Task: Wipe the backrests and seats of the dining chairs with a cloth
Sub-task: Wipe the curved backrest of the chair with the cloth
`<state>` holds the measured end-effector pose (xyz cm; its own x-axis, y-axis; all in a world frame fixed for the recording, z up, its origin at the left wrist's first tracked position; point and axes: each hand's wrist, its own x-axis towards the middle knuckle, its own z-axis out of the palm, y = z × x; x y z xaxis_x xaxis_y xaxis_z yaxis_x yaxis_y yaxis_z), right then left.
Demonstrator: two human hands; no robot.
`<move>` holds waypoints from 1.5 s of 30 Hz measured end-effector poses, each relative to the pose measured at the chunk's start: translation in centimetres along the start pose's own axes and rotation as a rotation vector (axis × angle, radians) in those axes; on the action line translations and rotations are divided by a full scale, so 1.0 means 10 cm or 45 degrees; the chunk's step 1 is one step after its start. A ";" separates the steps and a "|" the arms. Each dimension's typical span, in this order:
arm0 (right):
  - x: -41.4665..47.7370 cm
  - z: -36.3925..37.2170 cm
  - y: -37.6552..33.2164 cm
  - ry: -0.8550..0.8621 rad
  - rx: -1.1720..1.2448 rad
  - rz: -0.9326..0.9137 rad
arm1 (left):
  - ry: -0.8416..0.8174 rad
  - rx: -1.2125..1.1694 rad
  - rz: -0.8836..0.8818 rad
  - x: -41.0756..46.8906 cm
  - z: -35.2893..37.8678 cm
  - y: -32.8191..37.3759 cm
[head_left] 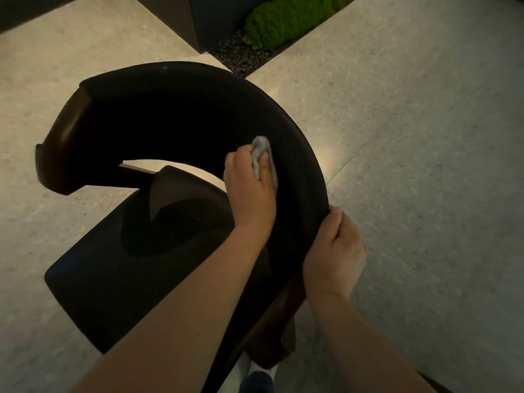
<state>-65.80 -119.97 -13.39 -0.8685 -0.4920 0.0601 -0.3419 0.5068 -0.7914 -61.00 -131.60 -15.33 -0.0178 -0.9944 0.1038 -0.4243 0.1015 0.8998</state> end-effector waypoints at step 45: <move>-0.01 -0.01 -0.01 -0.023 0.014 0.030 | 0.012 -0.061 0.250 -0.13 -0.03 0.17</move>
<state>-65.68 -119.90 -13.21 -0.8695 -0.4929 0.0308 -0.3177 0.5105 -0.7990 -61.43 -130.11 -13.84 -0.0872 -0.9552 0.2827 -0.3698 0.2946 0.8812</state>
